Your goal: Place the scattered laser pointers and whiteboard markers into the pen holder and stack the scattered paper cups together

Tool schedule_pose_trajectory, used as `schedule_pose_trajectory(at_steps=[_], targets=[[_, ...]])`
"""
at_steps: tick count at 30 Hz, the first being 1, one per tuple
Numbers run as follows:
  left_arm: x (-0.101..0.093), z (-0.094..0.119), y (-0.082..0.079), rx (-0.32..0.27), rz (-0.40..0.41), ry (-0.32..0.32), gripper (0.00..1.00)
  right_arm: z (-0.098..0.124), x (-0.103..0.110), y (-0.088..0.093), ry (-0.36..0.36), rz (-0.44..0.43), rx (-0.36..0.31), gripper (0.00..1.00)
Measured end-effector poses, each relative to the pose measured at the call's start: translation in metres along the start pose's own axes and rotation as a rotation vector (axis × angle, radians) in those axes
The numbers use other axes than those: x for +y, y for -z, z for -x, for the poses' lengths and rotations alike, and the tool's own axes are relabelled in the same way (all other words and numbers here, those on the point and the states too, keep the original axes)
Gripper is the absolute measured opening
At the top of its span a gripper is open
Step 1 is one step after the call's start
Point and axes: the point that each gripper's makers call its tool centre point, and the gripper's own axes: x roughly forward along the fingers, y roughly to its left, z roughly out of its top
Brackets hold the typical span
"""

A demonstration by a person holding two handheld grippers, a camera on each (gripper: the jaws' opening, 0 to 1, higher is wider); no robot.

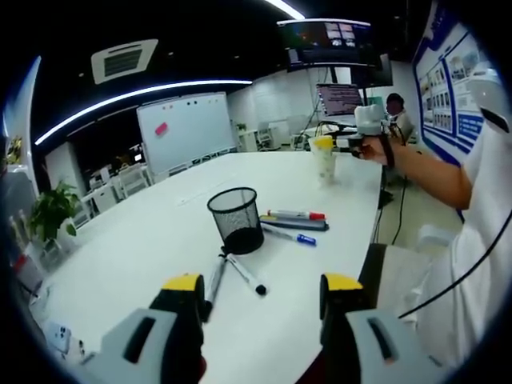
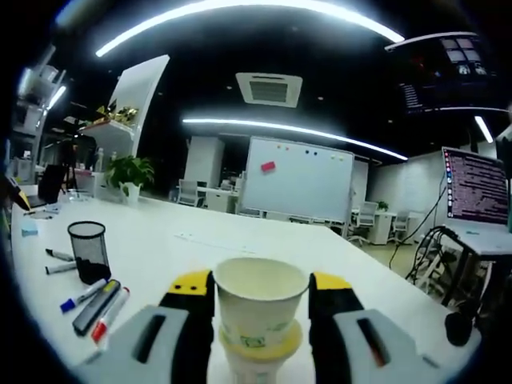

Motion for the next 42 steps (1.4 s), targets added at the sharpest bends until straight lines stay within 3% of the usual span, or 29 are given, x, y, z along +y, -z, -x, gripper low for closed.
schedule_pose_trajectory(at_steps=[42], targets=[[-0.002,-0.001,0.006,0.006,0.009,0.002,0.59,0.001,0.012,0.028,-0.036,0.008,0.067,0.47]])
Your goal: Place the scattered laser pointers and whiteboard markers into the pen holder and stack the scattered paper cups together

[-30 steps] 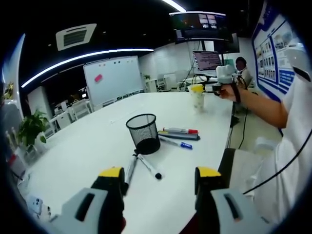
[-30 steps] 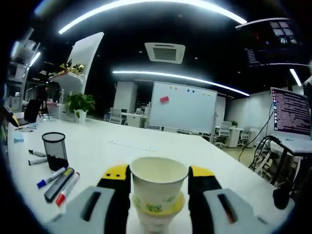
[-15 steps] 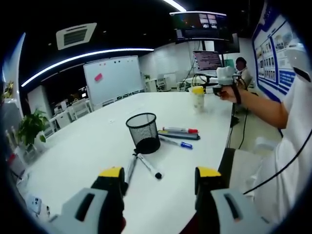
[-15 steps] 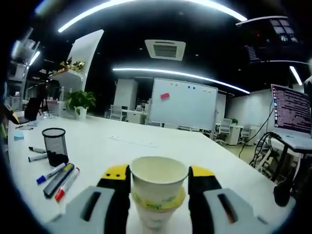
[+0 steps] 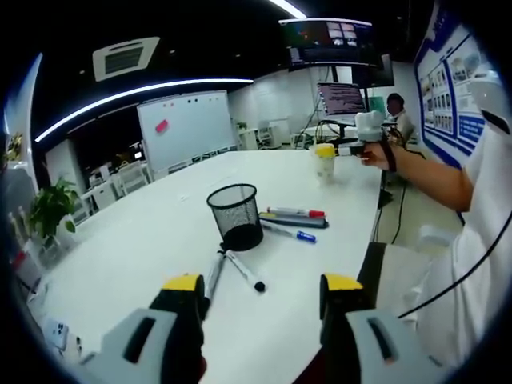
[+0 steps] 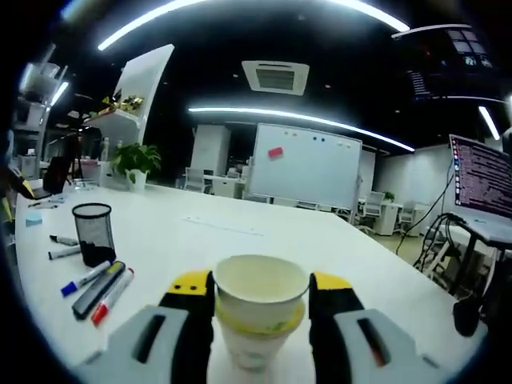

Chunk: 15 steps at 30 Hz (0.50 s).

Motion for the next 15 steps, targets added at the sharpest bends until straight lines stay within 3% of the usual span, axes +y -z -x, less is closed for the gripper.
schedule_pose_trajectory(at_steps=[15], targets=[[-0.0013,-0.0021,-0.0007,-0.002,0.0,0.007,0.59,0.0004,0.0019,0.0066,-0.009,0.0,0.016,0.47]])
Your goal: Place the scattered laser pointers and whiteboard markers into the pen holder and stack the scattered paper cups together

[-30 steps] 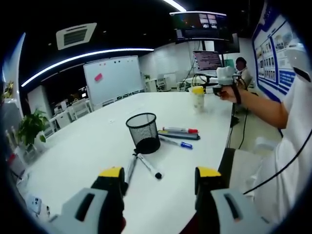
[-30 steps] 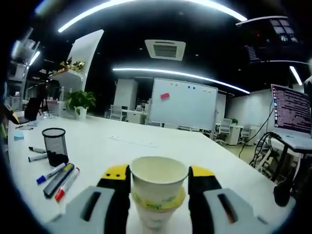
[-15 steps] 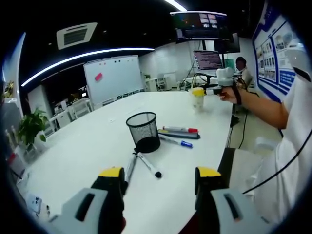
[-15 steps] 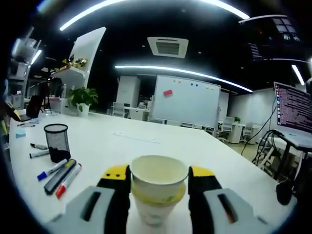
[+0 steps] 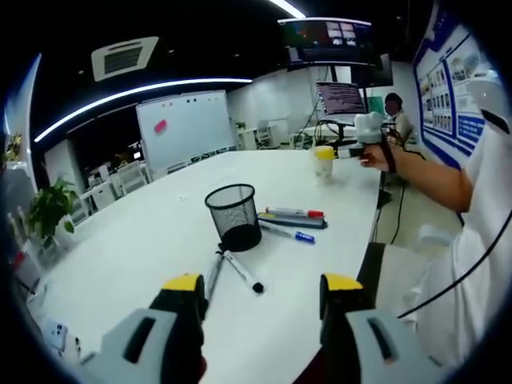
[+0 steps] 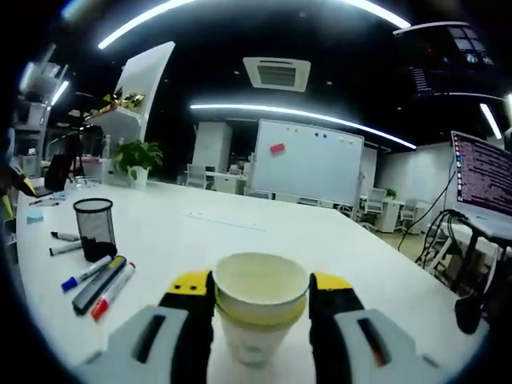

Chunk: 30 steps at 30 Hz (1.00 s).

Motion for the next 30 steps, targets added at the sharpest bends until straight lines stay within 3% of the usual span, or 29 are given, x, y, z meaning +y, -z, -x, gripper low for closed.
schedule_pose_trajectory(at_steps=[30], targets=[[-0.0007,0.0004,-0.001,0.008,-0.01,0.003,0.59,0.0001,0.0024,0.0021,-0.011,0.015,0.013,0.48]])
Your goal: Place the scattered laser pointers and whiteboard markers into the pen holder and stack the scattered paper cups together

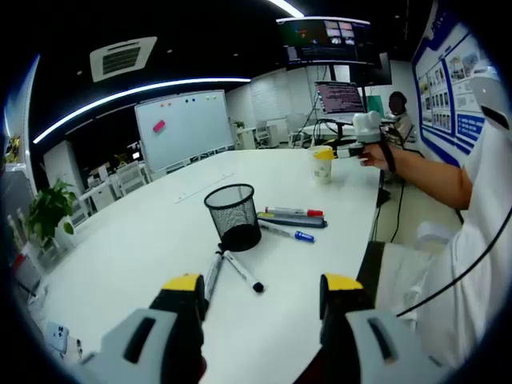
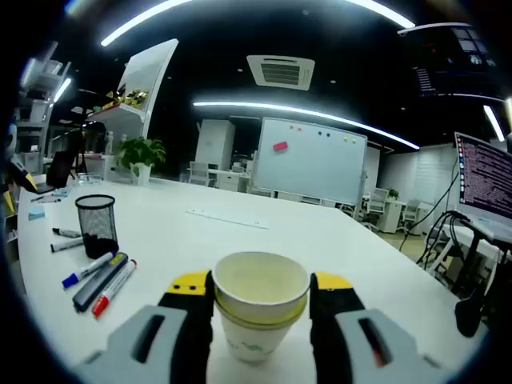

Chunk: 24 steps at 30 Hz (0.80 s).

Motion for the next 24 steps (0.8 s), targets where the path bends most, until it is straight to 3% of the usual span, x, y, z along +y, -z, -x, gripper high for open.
schedule_pose_trajectory(at_steps=[13,24], targets=[[0.0007,-0.0005,-0.0004,0.001,-0.001,0.001,0.59,0.0002,-0.0022,-0.0014,0.021,0.021,0.0,0.5],[0.0005,-0.0009,0.0015,0.004,0.004,0.001,0.59,-0.0029,0.0008,0.0081,0.003,-0.021,0.02,0.51]])
